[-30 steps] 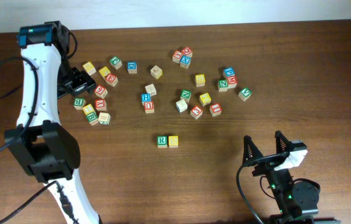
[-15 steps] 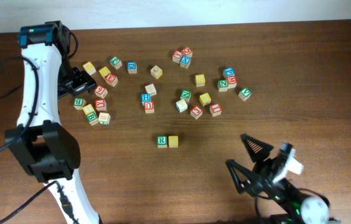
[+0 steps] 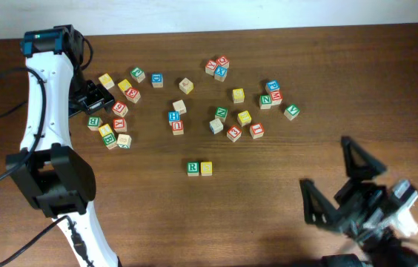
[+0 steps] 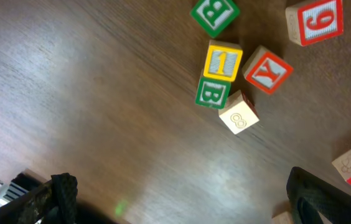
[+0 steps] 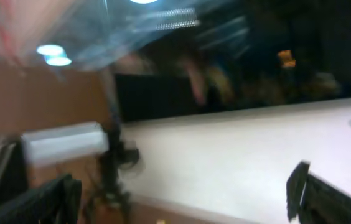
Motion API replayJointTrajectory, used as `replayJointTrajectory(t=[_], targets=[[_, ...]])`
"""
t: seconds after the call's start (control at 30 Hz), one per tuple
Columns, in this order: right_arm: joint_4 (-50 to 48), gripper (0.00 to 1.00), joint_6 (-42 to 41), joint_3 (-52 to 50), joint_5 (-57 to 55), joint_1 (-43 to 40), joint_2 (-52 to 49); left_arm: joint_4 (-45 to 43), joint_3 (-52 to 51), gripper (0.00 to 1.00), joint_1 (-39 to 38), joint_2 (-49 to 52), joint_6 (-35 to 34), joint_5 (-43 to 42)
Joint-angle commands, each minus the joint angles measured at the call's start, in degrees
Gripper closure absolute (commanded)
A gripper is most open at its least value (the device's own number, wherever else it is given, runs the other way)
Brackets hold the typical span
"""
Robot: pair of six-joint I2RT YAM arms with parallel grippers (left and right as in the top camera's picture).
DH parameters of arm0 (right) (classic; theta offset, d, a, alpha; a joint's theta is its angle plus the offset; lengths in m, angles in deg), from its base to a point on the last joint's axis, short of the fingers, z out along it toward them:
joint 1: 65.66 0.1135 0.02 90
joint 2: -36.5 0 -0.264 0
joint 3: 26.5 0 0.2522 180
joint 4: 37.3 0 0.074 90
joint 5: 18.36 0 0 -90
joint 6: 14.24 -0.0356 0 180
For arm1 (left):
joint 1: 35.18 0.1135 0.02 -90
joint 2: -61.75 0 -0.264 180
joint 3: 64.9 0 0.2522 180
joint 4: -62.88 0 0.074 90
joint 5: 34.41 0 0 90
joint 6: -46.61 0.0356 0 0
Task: Spell out RSS
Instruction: 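Move the right gripper from rest over the blocks toward a yellow S block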
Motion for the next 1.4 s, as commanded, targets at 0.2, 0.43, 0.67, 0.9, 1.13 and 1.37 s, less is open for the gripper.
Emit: replayJointTrajectory(t=[0.2,0.43,0.67,0.9,1.13,1.37], targets=[[34.71,0.02,17.51,41.09,2.14,0.33,-40.44,0.04,1.09,0.01,0.11,0.52,0.48,0.63],[54.51,0.02,24.63,64.67,-0.9,2.27,-66.62,0.04,1.09,0.01,0.11,0.52,0.48,0.63],[64.67,0.02,24.09,78.86,2.89,6.38,-87.19,0.04,1.09,0.01,0.11,0.52,0.48,0.63],[58.29,0.01,20.44,78.84,4.57,8.07,-94.25,0.04,1.09,0.01,0.11,0.52,0.48,0.63],[58.73,0.02,8.37,78.82,-27.63,14.8,-103.08,0.04,1.09,0.01,0.11,0.52,0.48,0.63],[56.02,0.02,7.3,78.82,-32.63,17.53,-113.5,0.04,1.09,0.01,0.0,0.52,0.48,0.63]])
